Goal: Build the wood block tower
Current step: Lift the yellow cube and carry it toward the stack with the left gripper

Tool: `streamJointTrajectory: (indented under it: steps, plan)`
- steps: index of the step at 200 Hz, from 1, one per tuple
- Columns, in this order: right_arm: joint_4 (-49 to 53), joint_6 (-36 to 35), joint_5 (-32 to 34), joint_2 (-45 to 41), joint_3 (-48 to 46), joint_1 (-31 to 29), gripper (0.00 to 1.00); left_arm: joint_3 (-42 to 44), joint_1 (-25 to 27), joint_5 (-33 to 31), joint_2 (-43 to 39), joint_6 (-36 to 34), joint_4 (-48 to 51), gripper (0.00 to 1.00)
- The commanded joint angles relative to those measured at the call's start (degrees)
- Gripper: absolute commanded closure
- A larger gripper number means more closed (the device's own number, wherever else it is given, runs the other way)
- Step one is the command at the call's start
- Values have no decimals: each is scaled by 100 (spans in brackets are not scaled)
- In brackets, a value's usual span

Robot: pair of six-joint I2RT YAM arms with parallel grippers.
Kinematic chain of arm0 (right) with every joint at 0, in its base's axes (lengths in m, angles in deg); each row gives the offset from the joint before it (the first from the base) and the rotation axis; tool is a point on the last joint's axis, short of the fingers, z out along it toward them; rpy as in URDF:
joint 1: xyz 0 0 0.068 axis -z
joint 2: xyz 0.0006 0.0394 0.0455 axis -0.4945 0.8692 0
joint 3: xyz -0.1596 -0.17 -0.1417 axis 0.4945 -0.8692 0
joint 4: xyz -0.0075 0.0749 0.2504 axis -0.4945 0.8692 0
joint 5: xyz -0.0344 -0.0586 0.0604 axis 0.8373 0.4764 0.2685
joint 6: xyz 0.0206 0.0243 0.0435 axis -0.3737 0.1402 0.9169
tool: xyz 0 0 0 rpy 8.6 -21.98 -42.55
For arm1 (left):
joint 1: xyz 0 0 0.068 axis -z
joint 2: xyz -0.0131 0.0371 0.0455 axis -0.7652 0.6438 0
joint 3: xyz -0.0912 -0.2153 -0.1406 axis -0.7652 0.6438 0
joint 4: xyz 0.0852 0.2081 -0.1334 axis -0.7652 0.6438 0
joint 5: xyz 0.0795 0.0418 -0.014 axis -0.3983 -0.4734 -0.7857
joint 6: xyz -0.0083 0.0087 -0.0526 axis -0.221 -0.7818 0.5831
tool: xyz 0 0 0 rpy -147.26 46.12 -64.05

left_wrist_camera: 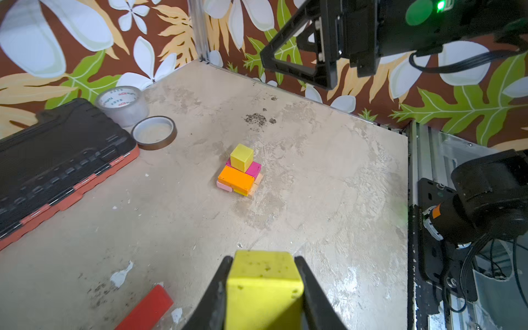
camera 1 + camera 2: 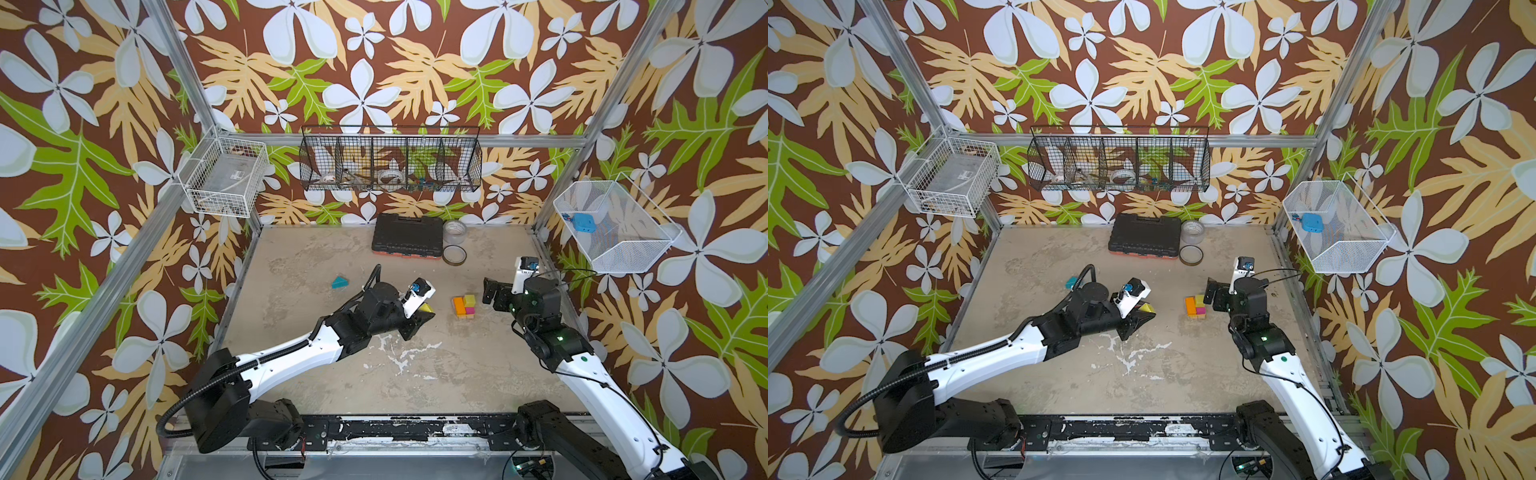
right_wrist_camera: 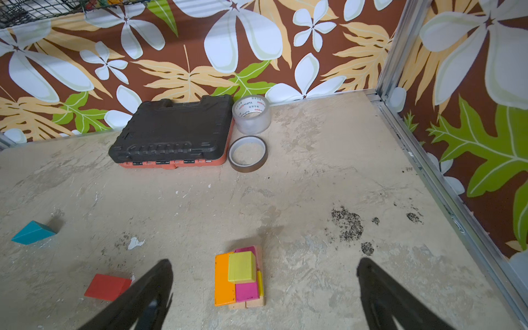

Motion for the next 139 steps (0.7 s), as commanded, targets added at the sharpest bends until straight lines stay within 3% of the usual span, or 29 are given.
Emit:
streamJointTrajectory:
  steps: [1, 70, 139]
  plan:
    - [-173, 82, -211, -38, -43, 163, 0, -446, 6, 207, 515, -273, 513, 100]
    - [-152, 336, -781, 272, -95, 962, 0, -2262, 127, 145, 2528, -552, 1774, 100]
    - [-152, 434, -852, 461, -50, 1142, 0, -3839, 144, 220, 3627, -1409, 2662, 100]
